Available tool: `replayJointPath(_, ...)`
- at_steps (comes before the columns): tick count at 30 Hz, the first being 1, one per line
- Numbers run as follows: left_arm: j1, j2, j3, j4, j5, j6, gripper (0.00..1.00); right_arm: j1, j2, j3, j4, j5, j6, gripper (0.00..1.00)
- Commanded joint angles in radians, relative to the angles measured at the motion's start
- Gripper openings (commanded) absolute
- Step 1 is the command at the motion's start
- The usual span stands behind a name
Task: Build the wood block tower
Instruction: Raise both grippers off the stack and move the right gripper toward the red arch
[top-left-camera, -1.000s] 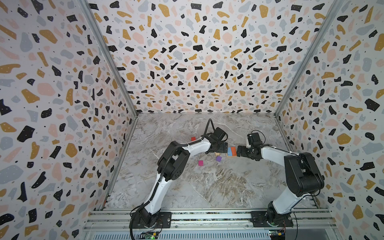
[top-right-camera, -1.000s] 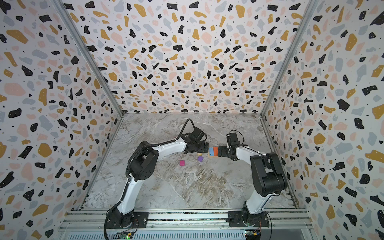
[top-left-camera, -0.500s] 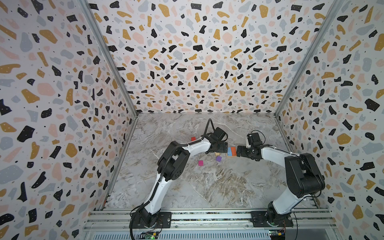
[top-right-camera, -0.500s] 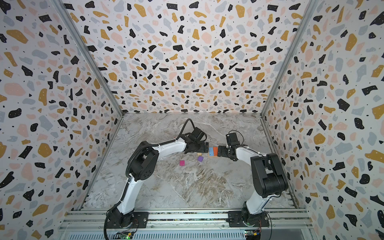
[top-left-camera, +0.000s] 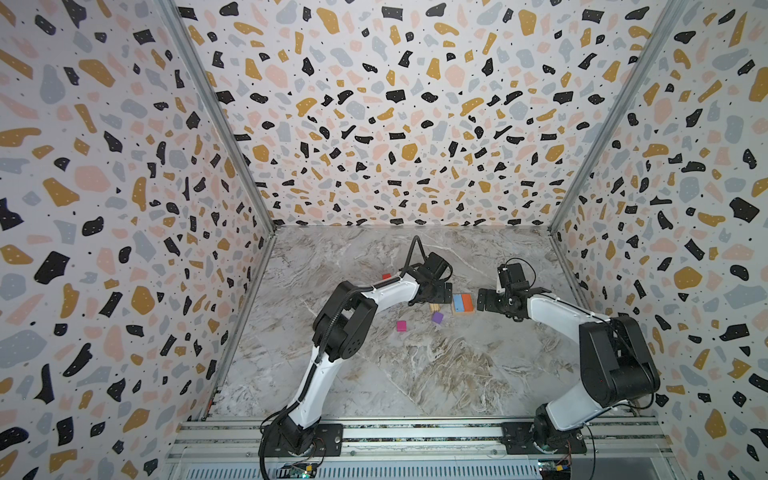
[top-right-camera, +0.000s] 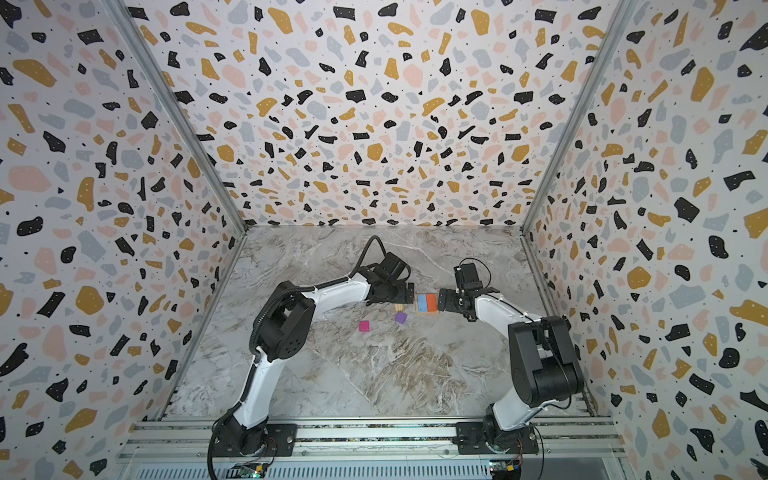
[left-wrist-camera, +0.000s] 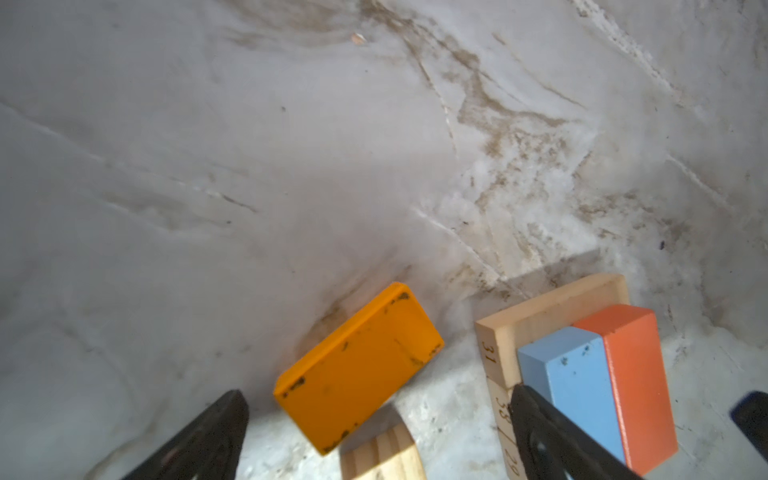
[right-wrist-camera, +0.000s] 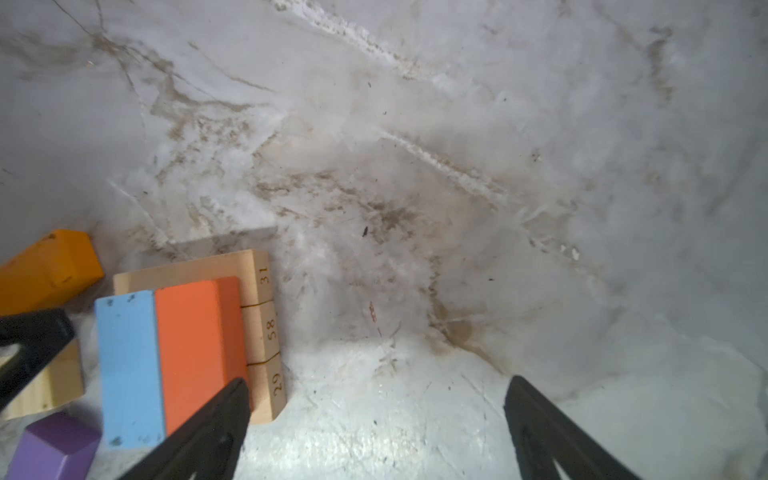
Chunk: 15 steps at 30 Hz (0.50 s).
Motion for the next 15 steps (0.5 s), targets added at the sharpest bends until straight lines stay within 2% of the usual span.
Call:
replayJointPath(1, 0.028, -0.1, -0.021, -0.023, -0.022, 0.032, 1.0, 0.02, -0.066, 0.055, -0.069, 0.007, -0.015, 0.96)
replayJointPath(8, 0.079, -0.262, -0.134, -0.024, -0.008, 0.069, 1.0, 0.113, -0.09, 0.141, -0.167, 0.015, -0.05, 0.94)
replayJointPath(15, 0.148, -0.422, -0.303, -0.009, 0.045, 0.11, 1.0, 0.234, -0.044, 0.25, -0.216, 0.02, -0.083, 0.92)
